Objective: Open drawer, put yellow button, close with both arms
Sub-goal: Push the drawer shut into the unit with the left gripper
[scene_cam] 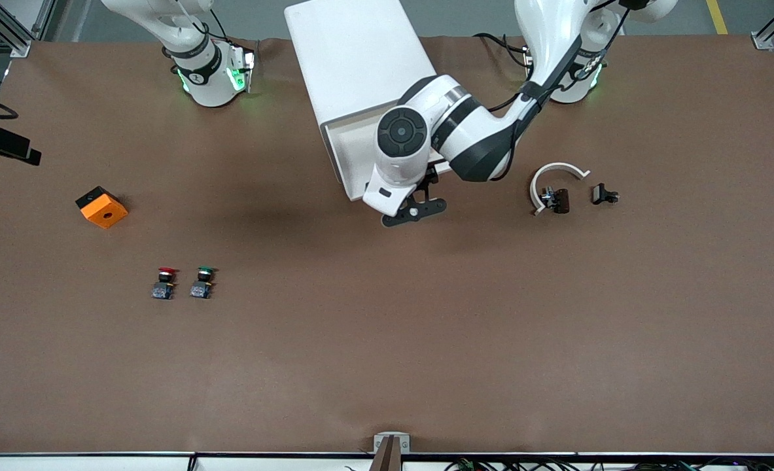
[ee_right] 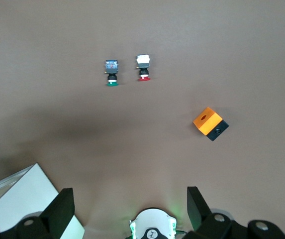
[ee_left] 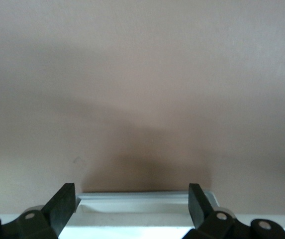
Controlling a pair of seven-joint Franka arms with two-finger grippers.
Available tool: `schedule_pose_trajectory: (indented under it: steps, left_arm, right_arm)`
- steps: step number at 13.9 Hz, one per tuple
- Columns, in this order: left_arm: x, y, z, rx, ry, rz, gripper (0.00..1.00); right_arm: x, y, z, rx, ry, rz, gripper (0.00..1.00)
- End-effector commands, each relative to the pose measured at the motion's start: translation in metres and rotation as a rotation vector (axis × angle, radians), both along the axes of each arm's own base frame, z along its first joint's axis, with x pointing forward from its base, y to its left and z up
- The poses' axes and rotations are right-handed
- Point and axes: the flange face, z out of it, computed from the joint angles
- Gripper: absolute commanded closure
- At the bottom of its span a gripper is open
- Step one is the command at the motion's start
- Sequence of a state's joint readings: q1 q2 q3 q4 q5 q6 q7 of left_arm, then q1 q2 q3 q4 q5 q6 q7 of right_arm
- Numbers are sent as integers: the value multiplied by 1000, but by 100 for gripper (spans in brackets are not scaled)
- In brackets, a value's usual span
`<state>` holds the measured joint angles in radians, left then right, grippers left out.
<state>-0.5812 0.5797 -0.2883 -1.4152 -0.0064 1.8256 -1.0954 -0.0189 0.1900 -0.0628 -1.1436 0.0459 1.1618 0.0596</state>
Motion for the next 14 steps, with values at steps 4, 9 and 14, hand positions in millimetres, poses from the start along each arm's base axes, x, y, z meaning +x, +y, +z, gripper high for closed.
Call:
schedule_pose_trajectory:
  steps: [4,9,14]
  left_arm:
    - [-43,-16,-1,-3,95,4,0]
    - [-67,-30,-2,2,169,90,0]
    - [-92,-43,-13,16,251,137,0]
  right_arm:
    - [-36,0,2,24,-81,-8,0]
    - [-49,-12,1,24,-86,-33,0]
    - [-55,-12,14,13,-121,-30,0]
